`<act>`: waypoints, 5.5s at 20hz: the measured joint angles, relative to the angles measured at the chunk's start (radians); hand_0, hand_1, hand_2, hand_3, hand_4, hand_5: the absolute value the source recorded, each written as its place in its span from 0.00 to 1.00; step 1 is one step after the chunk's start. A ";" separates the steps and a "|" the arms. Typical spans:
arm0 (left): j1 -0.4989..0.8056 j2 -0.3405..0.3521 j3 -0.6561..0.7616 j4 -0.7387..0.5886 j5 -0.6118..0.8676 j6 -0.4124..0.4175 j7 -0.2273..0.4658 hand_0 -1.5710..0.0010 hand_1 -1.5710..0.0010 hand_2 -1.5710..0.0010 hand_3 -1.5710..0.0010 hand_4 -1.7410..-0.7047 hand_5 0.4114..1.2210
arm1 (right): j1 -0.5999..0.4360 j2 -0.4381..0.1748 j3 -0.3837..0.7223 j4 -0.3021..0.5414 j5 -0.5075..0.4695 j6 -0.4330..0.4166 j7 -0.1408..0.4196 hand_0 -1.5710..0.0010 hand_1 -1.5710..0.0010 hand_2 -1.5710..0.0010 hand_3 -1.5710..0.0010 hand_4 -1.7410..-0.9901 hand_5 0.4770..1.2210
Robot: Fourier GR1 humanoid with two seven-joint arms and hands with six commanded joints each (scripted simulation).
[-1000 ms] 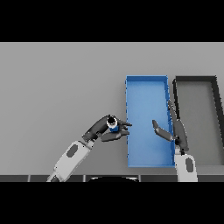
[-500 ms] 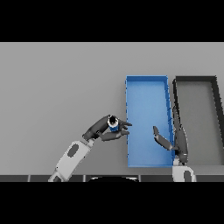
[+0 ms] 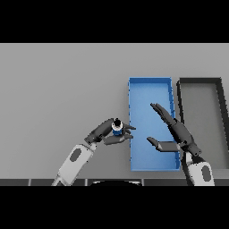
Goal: Pick up the blue pipe and place it into the blue bin.
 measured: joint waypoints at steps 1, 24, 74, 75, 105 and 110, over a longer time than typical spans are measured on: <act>0.000 -0.001 0.003 0.004 -0.012 -0.002 -0.006 0.00 0.00 0.00 0.00 0.26 1.00 | -0.039 -0.013 0.017 -0.002 0.005 0.004 0.033 1.00 1.00 0.94 1.00 0.63 0.11; 0.021 -0.078 0.087 -0.001 -0.071 -0.121 0.040 0.00 0.00 0.00 0.00 0.14 1.00 | -0.586 0.124 0.277 0.247 0.019 0.146 0.281 0.55 0.55 0.53 0.62 0.45 0.03; 0.023 -0.063 0.141 0.002 -0.160 -0.184 0.158 1.00 1.00 1.00 1.00 0.82 0.02 | -1.060 -0.038 -0.004 0.411 -0.370 -0.245 0.287 0.00 0.00 0.00 0.00 0.00 1.00; 0.032 -0.063 0.135 -0.002 -0.160 -0.187 0.150 1.00 1.00 1.00 1.00 0.82 0.01 | -1.053 -0.063 -0.027 0.432 -0.369 -0.254 0.294 0.00 0.00 0.00 0.00 0.00 1.00; 0.063 -0.049 0.123 -0.036 -0.163 -0.184 0.147 1.00 1.00 1.00 1.00 0.83 0.02 | -0.419 -0.428 0.297 0.464 -0.299 -0.739 0.391 0.52 0.56 0.56 0.74 0.44 1.00; 0.073 -0.049 0.122 -0.043 -0.160 -0.182 0.143 1.00 1.00 1.00 1.00 0.83 0.02 | -0.504 -0.542 0.472 0.518 -0.342 -0.620 0.411 0.84 0.86 0.86 0.92 0.80 0.74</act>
